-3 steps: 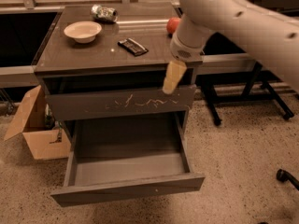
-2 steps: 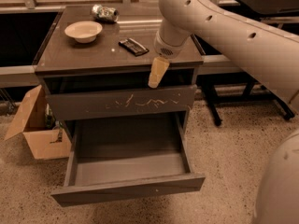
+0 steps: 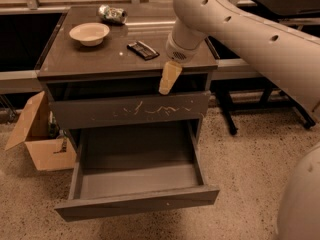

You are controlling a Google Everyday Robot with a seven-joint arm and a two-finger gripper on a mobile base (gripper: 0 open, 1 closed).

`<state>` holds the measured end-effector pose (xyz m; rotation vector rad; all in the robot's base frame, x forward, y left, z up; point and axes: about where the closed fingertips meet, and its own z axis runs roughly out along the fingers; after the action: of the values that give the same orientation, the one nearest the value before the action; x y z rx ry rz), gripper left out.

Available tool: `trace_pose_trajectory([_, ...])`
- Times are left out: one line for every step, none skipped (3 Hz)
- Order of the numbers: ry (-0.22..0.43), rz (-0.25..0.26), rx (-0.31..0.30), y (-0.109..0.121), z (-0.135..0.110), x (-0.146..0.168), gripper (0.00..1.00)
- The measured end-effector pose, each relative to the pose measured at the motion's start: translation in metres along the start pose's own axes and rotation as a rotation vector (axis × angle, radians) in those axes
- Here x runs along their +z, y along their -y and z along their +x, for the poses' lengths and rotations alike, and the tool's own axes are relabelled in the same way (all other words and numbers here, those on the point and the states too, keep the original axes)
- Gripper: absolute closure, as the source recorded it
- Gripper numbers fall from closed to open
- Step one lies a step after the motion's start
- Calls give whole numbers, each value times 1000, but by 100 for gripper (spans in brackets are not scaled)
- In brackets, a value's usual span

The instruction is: Place rxbar chocolate into middle drawer

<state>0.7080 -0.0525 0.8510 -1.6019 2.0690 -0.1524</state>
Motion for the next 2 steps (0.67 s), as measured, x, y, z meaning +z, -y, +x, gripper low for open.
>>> trace_pose_trajectory([102,5,-2,-1,-3,-17,0])
trace_pose_trajectory([276,25,28,6,1,-45,0])
